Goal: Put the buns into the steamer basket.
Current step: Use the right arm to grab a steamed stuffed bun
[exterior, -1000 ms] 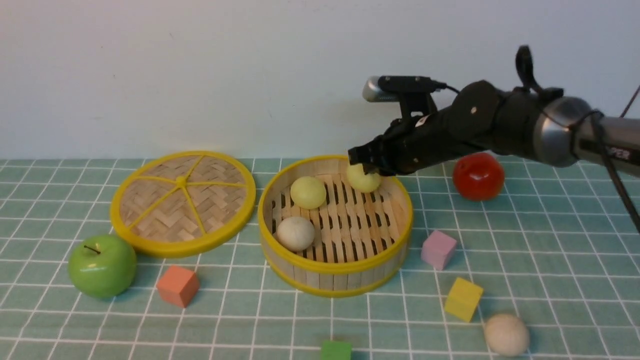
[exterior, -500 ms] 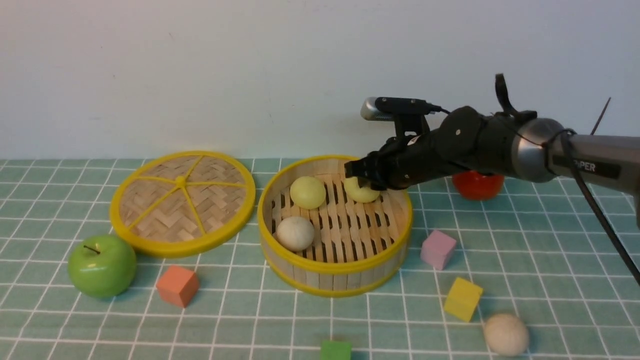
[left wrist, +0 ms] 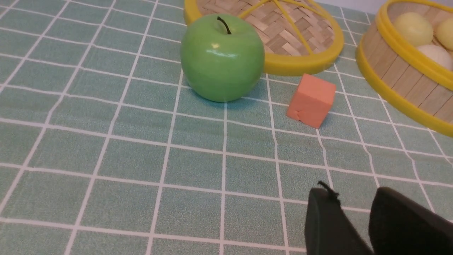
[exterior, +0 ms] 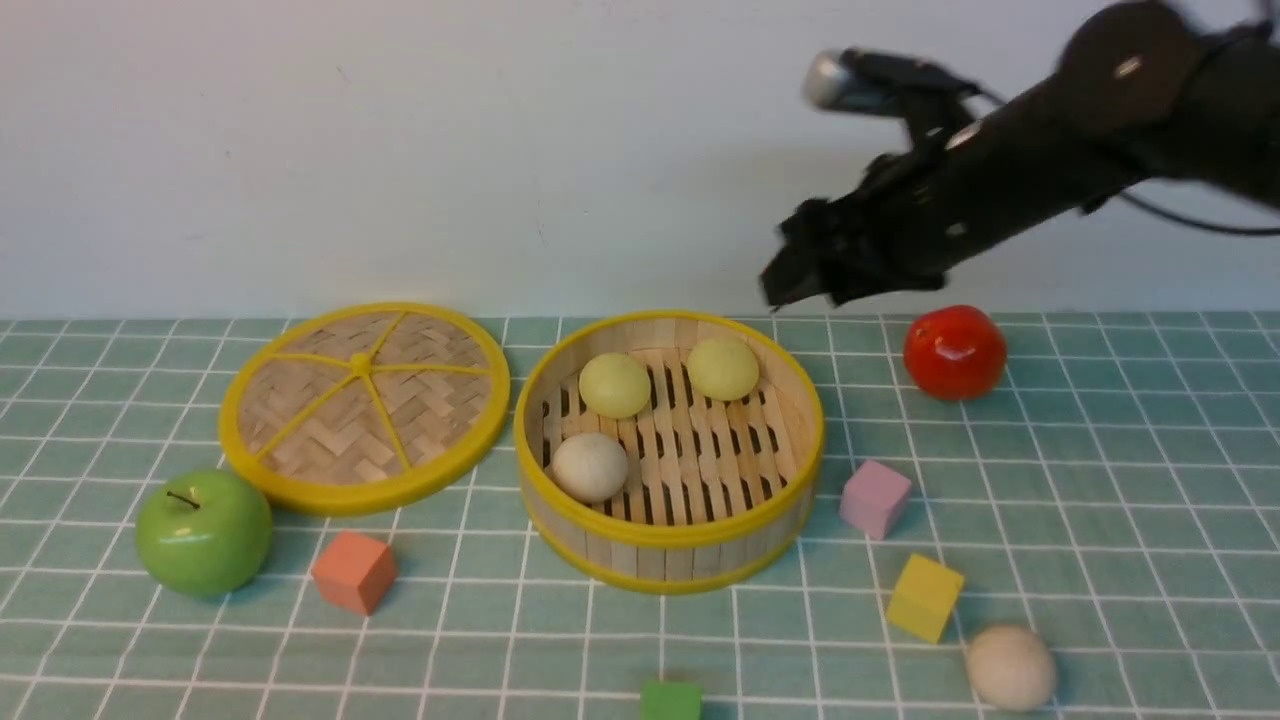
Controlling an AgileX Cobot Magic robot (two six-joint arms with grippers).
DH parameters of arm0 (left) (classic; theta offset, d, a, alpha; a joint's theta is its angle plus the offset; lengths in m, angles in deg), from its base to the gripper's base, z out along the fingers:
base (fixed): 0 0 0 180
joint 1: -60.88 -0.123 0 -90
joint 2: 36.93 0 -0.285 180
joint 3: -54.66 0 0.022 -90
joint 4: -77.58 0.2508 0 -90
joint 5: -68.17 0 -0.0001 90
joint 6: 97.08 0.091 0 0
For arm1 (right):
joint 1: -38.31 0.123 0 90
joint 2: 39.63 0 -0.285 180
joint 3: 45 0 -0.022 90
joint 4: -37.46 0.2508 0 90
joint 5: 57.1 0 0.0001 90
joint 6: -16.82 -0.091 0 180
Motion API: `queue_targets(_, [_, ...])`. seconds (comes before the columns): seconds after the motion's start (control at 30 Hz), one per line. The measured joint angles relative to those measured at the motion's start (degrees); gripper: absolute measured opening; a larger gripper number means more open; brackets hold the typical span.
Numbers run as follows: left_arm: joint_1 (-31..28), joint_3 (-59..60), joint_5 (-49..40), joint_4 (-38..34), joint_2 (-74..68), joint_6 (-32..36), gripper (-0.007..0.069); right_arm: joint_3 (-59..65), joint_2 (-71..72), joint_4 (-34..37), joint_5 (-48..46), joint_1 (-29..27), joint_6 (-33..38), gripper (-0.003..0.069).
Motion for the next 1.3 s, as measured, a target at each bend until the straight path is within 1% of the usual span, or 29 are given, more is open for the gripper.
queue_targets(0.07, [0.00,0.00,0.00,0.00,0.00,0.00,0.0195,1.51,4.72,-1.40,-3.55,-2.84,-1.58,0.0444])
queue_targets(0.2, [0.00,0.00,0.00,0.00,0.00,0.00,0.0200,11.08,13.28,-6.13,-4.40,-6.52,-4.60,0.0410])
queue_targets(0.3, [0.00,0.00,0.00,0.00,0.00,0.00,0.0203,19.31,17.98,-8.31,-2.87,-6.85,-6.08,0.0385])
queue_targets(0.37, [0.00,0.00,0.00,0.00,0.00,0.00,0.0206,29.34,22.08,-10.01,0.01,-6.45,-6.26,0.0353])
queue_targets(0.4, [0.00,0.00,0.00,0.00,0.00,0.00,0.0207,32.13,22.51,-10.36,0.51,-6.30,-6.26,0.0344])
queue_targets(0.43, [0.00,0.00,0.00,0.00,0.00,0.00,0.0207,32.13,22.57,-10.36,0.59,-6.30,-6.26,0.0342])
queue_targets(0.47, [0.00,0.00,0.00,0.00,0.00,0.00,0.0209,35.61,22.63,-10.77,1.07,-5.78,-6.33,0.0327])
queue_targets(0.53, [0.00,0.05,0.00,0.00,0.00,0.00,0.0212,38.59,22.16,-11.02,1.84,-4.71,-6.39,0.0307])
queue_targets(0.8, [0.00,0.05,0.00,0.00,0.00,0.00,0.0217,41.29,17.87,-14.08,7.91,-3.53,-6.43,0.0250])
queue_targets(0.93, [0.00,0.05,0.00,0.00,0.00,0.00,0.0218,41.29,14.75,-14.23,9.06,-3.53,-6.43,0.0218])
queue_targets(1.13, [0.00,0.05,0.00,0.00,0.00,0.00,0.0228,41.36,11.81,-12.29,9.57,-3.53,-6.43,0.0214])
queue_targets(1.3, [0.00,0.05,0.00,0.00,0.00,0.00,0.0229,41.36,10.44,-12.75,10.93,-3.53,-6.43,0.0214])
